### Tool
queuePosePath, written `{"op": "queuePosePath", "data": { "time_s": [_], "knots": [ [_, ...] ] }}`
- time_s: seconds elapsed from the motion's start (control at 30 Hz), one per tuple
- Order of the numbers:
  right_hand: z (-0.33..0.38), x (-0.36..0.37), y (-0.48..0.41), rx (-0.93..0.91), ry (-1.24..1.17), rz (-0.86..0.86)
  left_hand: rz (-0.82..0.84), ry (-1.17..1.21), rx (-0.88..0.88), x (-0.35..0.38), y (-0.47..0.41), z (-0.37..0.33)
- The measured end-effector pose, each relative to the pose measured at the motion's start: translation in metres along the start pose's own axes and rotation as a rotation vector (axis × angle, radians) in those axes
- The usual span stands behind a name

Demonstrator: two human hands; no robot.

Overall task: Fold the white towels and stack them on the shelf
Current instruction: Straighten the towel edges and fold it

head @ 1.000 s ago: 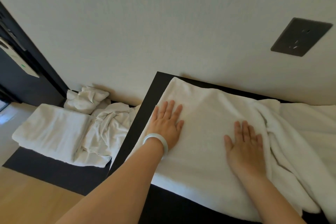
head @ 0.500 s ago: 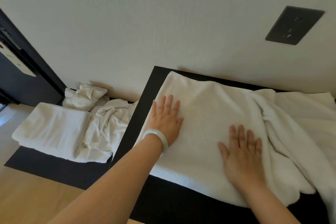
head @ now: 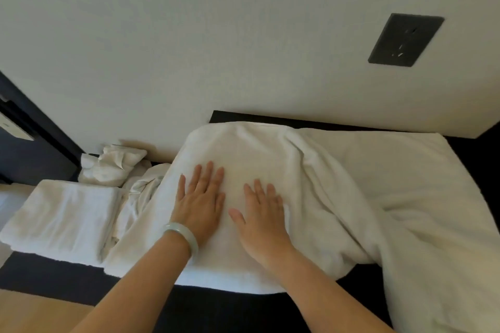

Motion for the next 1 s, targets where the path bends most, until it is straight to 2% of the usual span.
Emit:
{"op": "queuePosePath", "data": {
  "time_s": [0.07, 0.13, 0.2, 0.3, 0.33, 0.4, 0.43, 0.5, 0.6, 0.67, 0.73, 0.8, 0.9, 1.0],
  "knots": [
    [-0.018, -0.027, 0.003, -0.059, -0.029, -0.156, 0.008, 0.023, 0.098, 0.002, -0.009, -0.043],
    [-0.055, -0.053, 0.014, -0.085, 0.157, -0.21, 0.007, 0.01, 0.138, 0.007, -0.013, -0.073],
    [-0.094, -0.07, 0.026, -0.032, 0.271, -0.097, 0.0, -0.011, 0.138, 0.009, -0.016, -0.082],
    [-0.118, -0.088, 0.026, 0.015, 0.216, 0.028, -0.001, -0.035, 0.153, 0.011, -0.019, -0.08],
    [-0.116, -0.096, 0.024, 0.021, 0.106, 0.062, -0.003, -0.037, 0.157, 0.011, -0.02, -0.079],
    [-0.113, -0.127, 0.032, 0.102, -0.389, 0.057, 0.0, -0.034, 0.167, 0.011, -0.021, -0.08],
    [-0.117, -0.148, 0.045, 0.115, -0.621, 0.004, 0.0, -0.033, 0.173, 0.012, -0.02, -0.081],
    [-0.136, -0.192, 0.082, 0.107, -0.778, -0.198, 0.003, -0.024, 0.181, 0.013, -0.019, -0.08],
    [-0.188, -0.225, 0.139, 0.246, -0.634, -0.377, 0.035, -0.022, 0.161, 0.016, -0.021, -0.082],
    [-0.22, -0.22, 0.156, 0.366, -0.559, -0.323, 0.078, 0.011, 0.16, 0.013, -0.018, -0.093],
    [-0.238, -0.205, 0.158, 0.404, -0.531, -0.213, 0.09, 0.054, 0.222, 0.002, -0.008, -0.117],
    [-0.246, -0.188, 0.153, 0.371, -0.507, -0.142, 0.042, 0.102, 0.318, -0.011, 0.008, -0.152],
    [-0.256, -0.175, 0.147, 0.255, -0.493, -0.125, -0.041, 0.172, 0.521, -0.028, 0.031, -0.217],
    [-0.266, -0.177, 0.152, 0.205, -0.543, -0.076, -0.069, 0.119, 0.754, -0.032, 0.04, -0.285]
  ]
}}
Point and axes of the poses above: each hand's wrist, its own y-axis away from the middle knuckle, its own x-axis out of the palm, z = x × y, the point moved 5 cm from there along -y, towards the middle knuckle, and after that the axes turned 10 degrees about -y, right-handed, at the moved point
